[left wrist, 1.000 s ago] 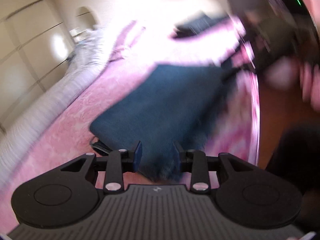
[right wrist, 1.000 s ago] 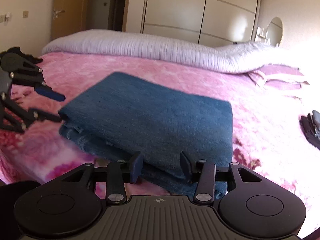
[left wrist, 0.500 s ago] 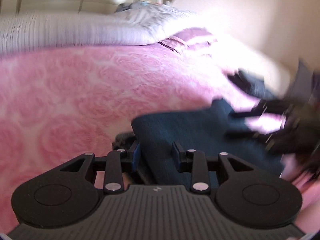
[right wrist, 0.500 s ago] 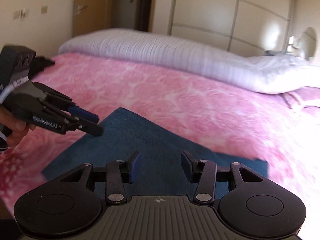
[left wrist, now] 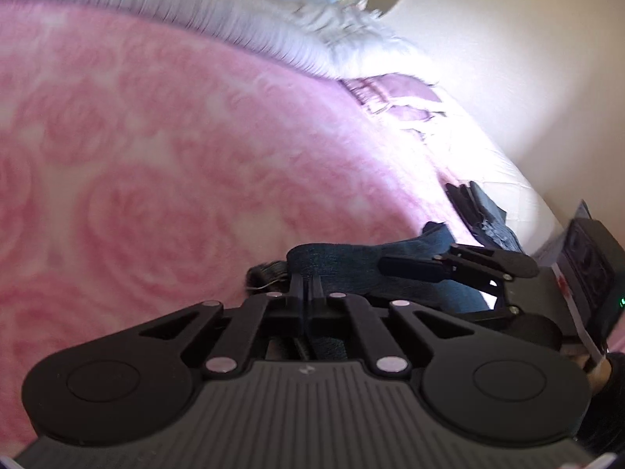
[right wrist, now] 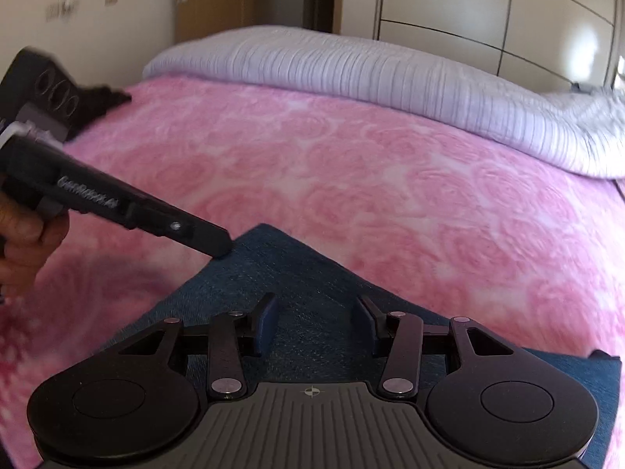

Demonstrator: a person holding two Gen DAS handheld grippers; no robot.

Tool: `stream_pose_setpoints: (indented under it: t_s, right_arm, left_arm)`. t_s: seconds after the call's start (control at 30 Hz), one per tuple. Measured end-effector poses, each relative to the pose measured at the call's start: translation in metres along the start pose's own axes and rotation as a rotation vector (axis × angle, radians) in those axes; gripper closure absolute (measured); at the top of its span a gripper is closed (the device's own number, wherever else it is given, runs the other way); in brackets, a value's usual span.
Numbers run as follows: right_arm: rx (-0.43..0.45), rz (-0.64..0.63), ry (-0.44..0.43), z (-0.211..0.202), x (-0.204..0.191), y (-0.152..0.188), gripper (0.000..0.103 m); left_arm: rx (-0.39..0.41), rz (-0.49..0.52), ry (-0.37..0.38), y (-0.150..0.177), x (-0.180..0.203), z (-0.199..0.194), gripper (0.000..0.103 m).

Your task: Fold clothes

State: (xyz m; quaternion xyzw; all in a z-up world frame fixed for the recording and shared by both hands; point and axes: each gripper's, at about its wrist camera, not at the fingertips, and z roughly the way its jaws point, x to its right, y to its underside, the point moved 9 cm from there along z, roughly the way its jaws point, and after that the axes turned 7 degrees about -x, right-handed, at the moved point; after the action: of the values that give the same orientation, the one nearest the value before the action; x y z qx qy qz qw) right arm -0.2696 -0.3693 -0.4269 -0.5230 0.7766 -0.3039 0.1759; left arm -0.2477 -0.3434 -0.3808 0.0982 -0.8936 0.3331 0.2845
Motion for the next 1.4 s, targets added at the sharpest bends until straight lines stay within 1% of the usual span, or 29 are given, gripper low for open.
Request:
stream_pose_setpoints:
  t_s: [0.07,0.13,0.17,0.23,0.3,0.37,0.43,0.47,0.5,0.57,0.67,0.73,0.77,0.8,0.9,0.97,1.03,1.07,1.1,1.13,1.23,1.3,1.33,1.4]
  right_arm:
    - [0.0,0.02,-0.011,0.005,0.002,0.001,0.055]
    - [-0.006,0.029,-0.006,-0.002,0.001,-0.001,0.055]
    - [-0.004,0.022,0.001,-0.01,-0.003,-0.002,0.055]
    - [0.046,-0.008,-0.014,-0.035,-0.023,0.0,0.055]
    - [0.082,-0.002,-0.072,-0.055,-0.048,0.007,0.055]
    - [0.081,-0.033,-0.112,-0.067,-0.076,0.018,0.055]
    - [0.068,-0.124,-0.069,-0.075,-0.101,0.033,0.055]
    - [0.054,-0.183,-0.035,-0.075,-0.113,0.041,0.053]
    - [0.041,-0.234,-0.003,-0.074,-0.124,0.049,0.045]
    - [0.023,-0.315,0.05,-0.066,-0.143,0.061,0.033]
    - [0.008,-0.377,0.127,-0.045,-0.158,0.067,0.033]
    - [0.011,-0.377,0.18,-0.03,-0.159,0.063,0.033]
    - [0.012,-0.383,0.212,-0.027,-0.158,0.062,0.036]
    - [0.013,-0.393,0.249,-0.027,-0.156,0.061,0.048]
    - [0.015,-0.444,0.309,-0.037,-0.152,0.061,0.052]
    - [0.02,-0.52,0.356,-0.043,-0.153,0.063,0.052]
    - [0.013,-0.597,0.379,-0.039,-0.155,0.068,0.054]
    - [0.002,-0.633,0.384,-0.035,-0.156,0.072,0.056]
    - [-0.012,-0.666,0.386,-0.029,-0.157,0.077,0.063]
    - [-0.015,-0.689,0.384,-0.025,-0.158,0.082,0.066]
    - [0.005,-0.691,0.356,-0.023,-0.156,0.087,0.072]
    - [0.02,-0.695,0.332,-0.035,-0.152,0.085,0.076]
    - [0.03,-0.703,0.323,-0.042,-0.151,0.083,0.076]
    - [0.052,-0.726,0.307,-0.058,-0.151,0.085,0.076]
  left_arm:
    - [0.003,-0.005,0.002,-0.001,-0.001,0.0,0.101]
    - [0.003,0.024,-0.018,-0.001,0.005,-0.004,0.101]
    - [-0.003,0.052,-0.04,0.0,0.007,-0.005,0.101]
    - [-0.008,0.086,-0.073,0.002,0.01,-0.003,0.101]
    - [-0.014,0.118,-0.105,0.005,0.012,-0.002,0.101]
    - [-0.013,0.121,-0.119,0.005,0.014,-0.002,0.101]
    - [-0.013,0.123,-0.134,0.006,0.015,-0.002,0.1]
    - [-0.013,0.125,-0.141,0.006,0.016,-0.002,0.1]
    - [-0.014,0.12,-0.144,0.007,0.016,-0.002,0.1]
    - [-0.014,0.105,-0.145,0.007,0.014,-0.002,0.099]
    - [-0.014,0.067,-0.148,0.007,0.009,-0.002,0.093]
    - [-0.017,0.048,-0.146,0.007,0.006,-0.004,0.09]
    - [-0.018,0.042,-0.147,0.006,0.005,-0.005,0.088]
    - [-0.02,0.037,-0.148,0.006,0.005,-0.006,0.088]
    - [-0.022,0.05,-0.139,0.005,0.013,-0.011,0.088]
    - [-0.02,0.054,-0.125,0.003,0.02,-0.014,0.088]
    - [-0.025,0.043,-0.099,0.001,0.024,-0.014,0.088]
    - [-0.03,0.036,-0.085,0.001,0.025,-0.013,0.088]
    - [-0.042,0.031,-0.08,0.001,0.026,-0.01,0.088]
    - [-0.059,0.03,-0.075,0.001,0.026,-0.006,0.088]
    - [-0.09,0.043,-0.078,0.003,0.03,0.002,0.09]
    - [-0.077,0.075,-0.072,0.003,0.038,-0.006,0.091]
    - [-0.068,0.092,-0.067,0.005,0.043,-0.012,0.091]
    - [-0.045,0.118,-0.061,0.009,0.05,-0.024,0.097]
